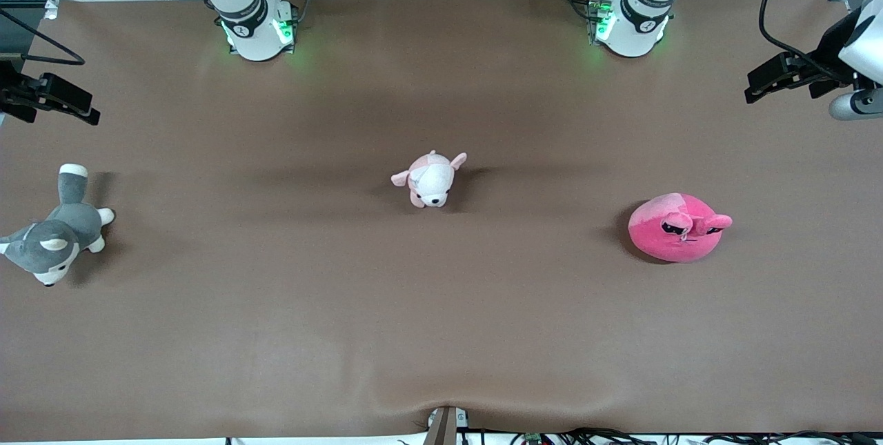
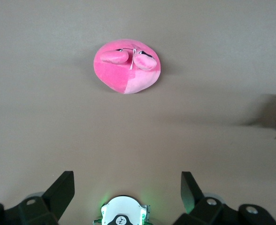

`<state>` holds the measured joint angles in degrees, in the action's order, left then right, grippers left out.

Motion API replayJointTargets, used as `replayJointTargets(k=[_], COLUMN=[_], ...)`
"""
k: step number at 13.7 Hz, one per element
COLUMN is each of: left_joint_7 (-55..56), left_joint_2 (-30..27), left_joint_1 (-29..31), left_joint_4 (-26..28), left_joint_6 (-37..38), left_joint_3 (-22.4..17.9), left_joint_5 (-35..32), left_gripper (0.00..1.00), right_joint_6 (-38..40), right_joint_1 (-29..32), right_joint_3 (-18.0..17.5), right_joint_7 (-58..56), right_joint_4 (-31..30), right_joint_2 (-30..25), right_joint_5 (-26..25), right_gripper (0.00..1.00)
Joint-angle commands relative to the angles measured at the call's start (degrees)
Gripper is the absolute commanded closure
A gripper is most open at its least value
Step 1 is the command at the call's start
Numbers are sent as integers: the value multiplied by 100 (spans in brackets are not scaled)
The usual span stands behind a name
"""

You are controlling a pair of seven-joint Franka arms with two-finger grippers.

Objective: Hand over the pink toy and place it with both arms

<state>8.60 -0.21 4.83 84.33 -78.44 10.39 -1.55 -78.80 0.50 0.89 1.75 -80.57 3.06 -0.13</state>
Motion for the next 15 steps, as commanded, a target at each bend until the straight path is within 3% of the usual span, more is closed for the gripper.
replayJointTargets(k=[1, 15], left_joint_7=[44, 344], left_joint_2=[65, 222], left_joint_1=[18, 342], left_joint_4=[-57, 84], left_joint_6=[75, -162], left_joint_3=[42, 33], left_joint_5=[-100, -30], left_gripper=[0, 0], right_joint_6=[-21, -179], right_joint_1=[29, 47], right_joint_3=[-37, -45], right_joint_7=[-8, 19], right_joint_4=[59, 103], right_joint_2=[176, 309], right_joint_5=[-119, -23], right_gripper=[0, 0])
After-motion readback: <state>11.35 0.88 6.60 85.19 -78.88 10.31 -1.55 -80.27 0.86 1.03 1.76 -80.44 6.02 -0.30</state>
